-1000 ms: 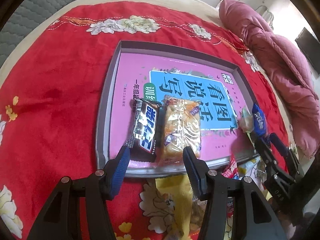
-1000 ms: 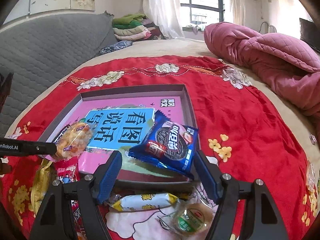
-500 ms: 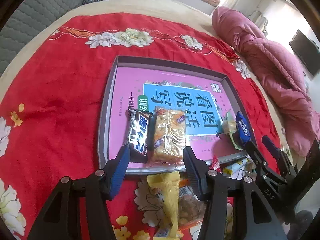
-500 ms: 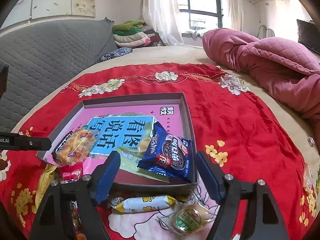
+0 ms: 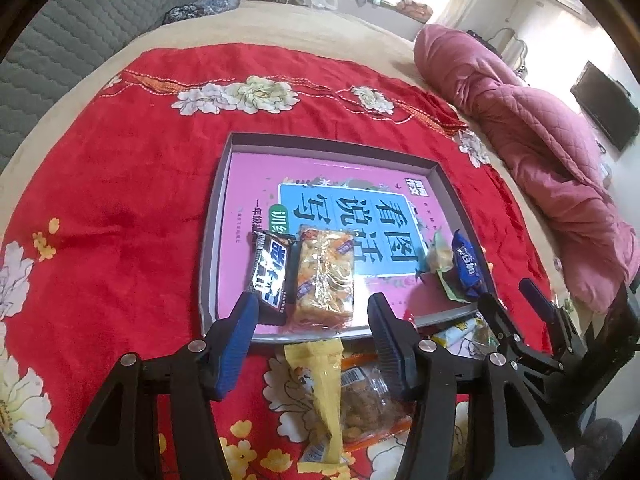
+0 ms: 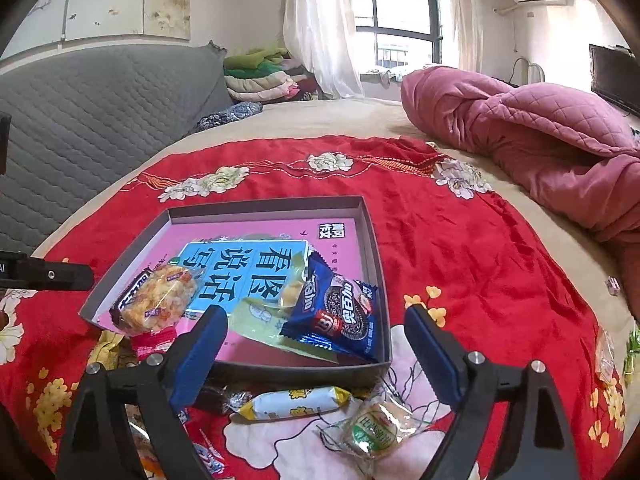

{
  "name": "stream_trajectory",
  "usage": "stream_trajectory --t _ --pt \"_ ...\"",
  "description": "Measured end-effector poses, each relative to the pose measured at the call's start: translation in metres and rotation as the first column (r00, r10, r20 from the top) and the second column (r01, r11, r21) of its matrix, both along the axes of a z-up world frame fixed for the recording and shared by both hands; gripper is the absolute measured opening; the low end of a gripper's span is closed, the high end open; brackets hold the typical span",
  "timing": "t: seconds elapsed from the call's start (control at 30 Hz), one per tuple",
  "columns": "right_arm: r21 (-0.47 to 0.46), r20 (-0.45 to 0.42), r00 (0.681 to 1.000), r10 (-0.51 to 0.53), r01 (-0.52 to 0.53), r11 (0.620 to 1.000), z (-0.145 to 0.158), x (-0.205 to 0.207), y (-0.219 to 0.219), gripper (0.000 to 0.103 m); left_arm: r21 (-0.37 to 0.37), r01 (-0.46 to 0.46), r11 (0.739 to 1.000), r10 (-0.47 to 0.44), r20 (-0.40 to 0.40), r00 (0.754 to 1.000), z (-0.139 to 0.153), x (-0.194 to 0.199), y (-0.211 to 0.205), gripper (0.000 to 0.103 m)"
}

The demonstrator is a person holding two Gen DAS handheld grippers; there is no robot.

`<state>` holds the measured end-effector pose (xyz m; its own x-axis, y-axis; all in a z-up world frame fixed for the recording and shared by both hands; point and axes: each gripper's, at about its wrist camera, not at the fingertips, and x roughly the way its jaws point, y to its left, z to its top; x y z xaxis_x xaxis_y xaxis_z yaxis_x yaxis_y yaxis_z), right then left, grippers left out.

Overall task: Organize snacks
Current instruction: 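Move both tools back from the tray over the remaining snacks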

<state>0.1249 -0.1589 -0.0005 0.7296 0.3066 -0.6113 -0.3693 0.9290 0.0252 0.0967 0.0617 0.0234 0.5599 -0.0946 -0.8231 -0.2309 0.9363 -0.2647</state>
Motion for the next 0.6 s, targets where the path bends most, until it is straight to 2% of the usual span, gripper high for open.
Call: stream_trajectory --t 0.33,0.6 --pt "-0.007 0.018 1.000 0.012 -0.011 1.000 0.015 -0.016 0.002 0.092 -0.005 0.010 1.000 -0.010 0.012 1.000 0.009 -0.010 -0.003 0.061" --pt "0.015 0.024 0.999 -0.035 0.034 0.999 0.026 -0.023 -0.012 0.093 -0.006 0.004 1.000 -0.004 0.027 1.000 0.019 -0.020 0.001 0.061"
